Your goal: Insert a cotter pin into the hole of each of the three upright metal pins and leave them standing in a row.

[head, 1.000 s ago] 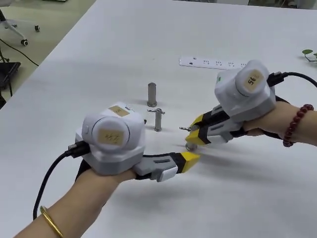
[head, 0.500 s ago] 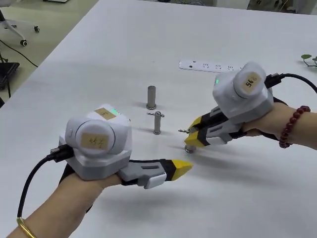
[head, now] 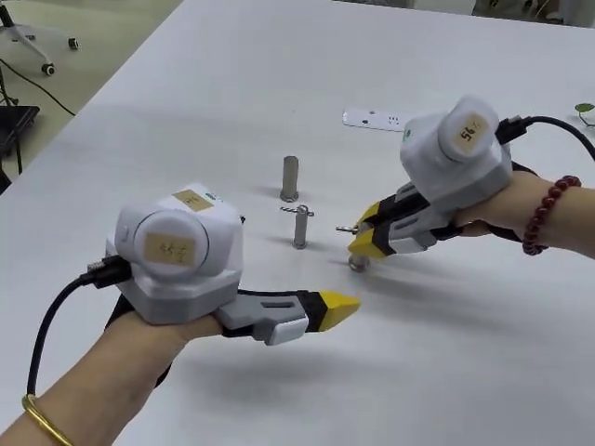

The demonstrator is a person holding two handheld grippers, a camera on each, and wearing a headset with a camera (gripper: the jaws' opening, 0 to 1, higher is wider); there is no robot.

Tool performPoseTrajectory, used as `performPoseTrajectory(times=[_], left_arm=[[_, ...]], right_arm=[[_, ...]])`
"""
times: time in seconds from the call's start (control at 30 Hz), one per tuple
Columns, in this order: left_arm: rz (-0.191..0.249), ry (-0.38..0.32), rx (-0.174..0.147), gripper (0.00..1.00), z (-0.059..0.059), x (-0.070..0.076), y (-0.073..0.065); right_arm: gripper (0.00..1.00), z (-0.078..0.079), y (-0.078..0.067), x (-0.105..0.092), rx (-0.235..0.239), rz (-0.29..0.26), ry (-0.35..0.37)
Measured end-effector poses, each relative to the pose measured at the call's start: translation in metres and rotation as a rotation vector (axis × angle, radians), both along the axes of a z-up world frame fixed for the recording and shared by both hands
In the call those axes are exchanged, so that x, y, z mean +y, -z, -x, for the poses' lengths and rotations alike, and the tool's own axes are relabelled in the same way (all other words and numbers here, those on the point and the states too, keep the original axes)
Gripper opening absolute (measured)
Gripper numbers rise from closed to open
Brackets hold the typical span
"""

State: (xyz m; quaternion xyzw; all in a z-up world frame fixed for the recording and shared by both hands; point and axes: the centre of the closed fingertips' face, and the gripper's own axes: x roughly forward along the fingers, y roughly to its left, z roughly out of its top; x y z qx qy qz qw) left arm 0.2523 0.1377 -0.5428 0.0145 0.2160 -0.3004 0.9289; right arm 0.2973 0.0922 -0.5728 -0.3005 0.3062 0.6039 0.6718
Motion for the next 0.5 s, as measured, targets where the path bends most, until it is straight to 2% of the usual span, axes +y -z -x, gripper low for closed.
performPoseTrajectory(times=[0.13, 0.33, 0.5], left_arm=[[0.006, -0.004, -0.007, 0.96, -0.001, 0.001, -0.003], [0.005, -0.002, 0.003, 0.95, -0.001, 0.001, -0.002], [0.007, -0.001, 0.0, 0.95, -0.002, 0.001, -0.003]], right_arm=[[0.09, -0.005, 0.002, 0.001, 0.0, 0.005, 0.002], [0.09, -0.01, 0.003, 0.004, 0.005, 0.004, 0.001], [0.09, -0.015, 0.004, 0.005, 0.003, 0.007, -0.012]])
